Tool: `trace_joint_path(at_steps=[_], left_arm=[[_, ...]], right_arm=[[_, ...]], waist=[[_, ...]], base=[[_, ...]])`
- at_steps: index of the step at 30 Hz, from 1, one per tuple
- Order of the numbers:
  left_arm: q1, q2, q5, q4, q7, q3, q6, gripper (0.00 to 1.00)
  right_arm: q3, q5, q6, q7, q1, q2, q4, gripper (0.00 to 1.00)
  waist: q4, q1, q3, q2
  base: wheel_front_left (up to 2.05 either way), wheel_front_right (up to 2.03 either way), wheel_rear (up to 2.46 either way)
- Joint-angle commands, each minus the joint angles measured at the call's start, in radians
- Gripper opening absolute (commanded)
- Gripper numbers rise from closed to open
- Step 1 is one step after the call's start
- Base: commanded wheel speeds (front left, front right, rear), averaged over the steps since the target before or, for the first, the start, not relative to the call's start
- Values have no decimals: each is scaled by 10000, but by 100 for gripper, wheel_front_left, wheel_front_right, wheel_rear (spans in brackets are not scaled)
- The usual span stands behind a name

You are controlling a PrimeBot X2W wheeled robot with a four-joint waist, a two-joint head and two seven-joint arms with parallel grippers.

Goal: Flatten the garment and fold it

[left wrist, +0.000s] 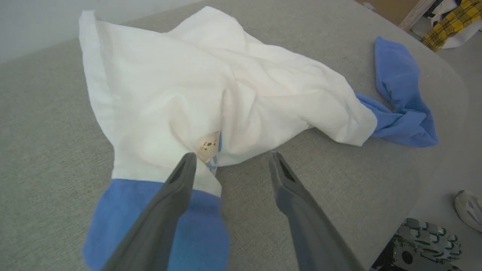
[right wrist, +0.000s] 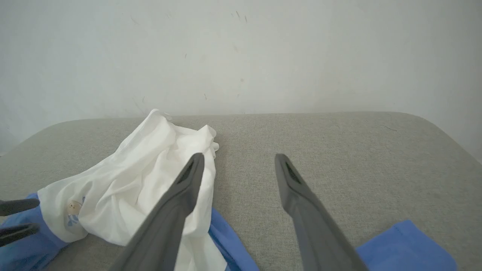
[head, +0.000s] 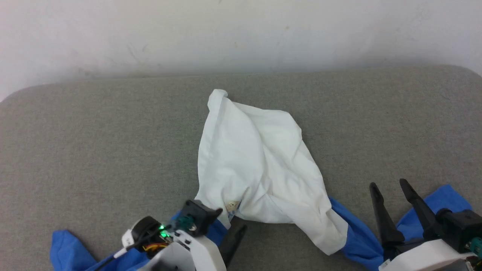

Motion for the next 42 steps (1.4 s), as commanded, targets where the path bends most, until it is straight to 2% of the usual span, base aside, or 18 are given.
trace_joint_path(at_steps=[1, 5, 10, 14, 15, 16, 17, 18, 22, 25, 30, 33, 38, 42], left_arm=[[-81, 182, -37, -98, 262, -231, -81, 100], [-198, 743, 3, 118, 1117, -884, -161, 100], [-665, 1442, 586, 1117, 1658, -1085, -175, 100], [-915, 1767, 638, 1835, 2303, -1361, -192, 100], [-955, 1816, 514, 1974, 2520, -1508, -200, 85], [-991, 1870, 332, 2091, 2749, -1699, -208, 35], [-1078, 1986, 184, 2087, 2891, -2004, -214, 4], [-1191, 2082, -60, 1981, 2937, -2332, -217, 0], [-2022, 2816, -766, 945, 2948, -3520, -221, 0], [-2697, 3474, -1017, -126, 2938, -3953, -222, 0], [-3217, 4098, -1595, -1941, 3010, -3686, -186, 0], [-3361, 4425, -1795, -2576, 2969, -2947, 280, 0], [-3278, 4563, -2169, -1688, 2292, -1630, 1325, 0], [-3131, 3986, -2806, 217, 1319, -1031, 1662, 0]], right_arm=[[14, 98, -7, -71, -100, 30, 38, 100], [86, 170, -7, -168, -281, 30, 138, 100], [104, 222, -7, -216, -474, 31, 236, 100], [77, 317, -7, -212, -537, 31, 301, 100], [74, 320, -7, -216, -548, 31, 316, 100], [76, 324, -7, -222, -561, 31, 332, 100], [88, 335, -7, -224, -576, 31, 352, 100], [84, 341, -7, -222, -587, 31, 376, 100], [-62, 358, -7, -207, -494, 31, 452, 100], [-153, 421, -7, -175, -379, 31, 511, 100], [-280, 556, -7, -152, -222, 31, 558, 100], [-314, 606, -7, -117, -171, 31, 538, 100], [-205, 629, -7, -39, -294, 31, 507, 100], [-143, 557, -7, 70, -489, 31, 484, 100]], waist=[[-63, -1, 134, 0], [-145, -1, 408, 0], [-255, -1, 674, 0], [-293, -1, 736, 0], [-290, -1, 735, 0], [-288, -1, 727, 0], [-296, -1, 709, 0], [-289, -1, 669, 0], [-150, -1, 426, 0], [-25, -1, 195, 0], [137, -1, -83, 0], [184, -1, -92, 0], [108, -1, 175, 0], [-45, -1, 522, 0]], base=[[0, 0, 0], [0, 0, 0], [0, 0, 0], [0, 0, 0], [0, 0, 0], [0, 0, 0], [0, 0, 0], [0, 0, 0], [0, 0, 0], [0, 0, 0], [0, 0, 0], [0, 0, 0], [0, 0, 0], [0, 0, 0]])
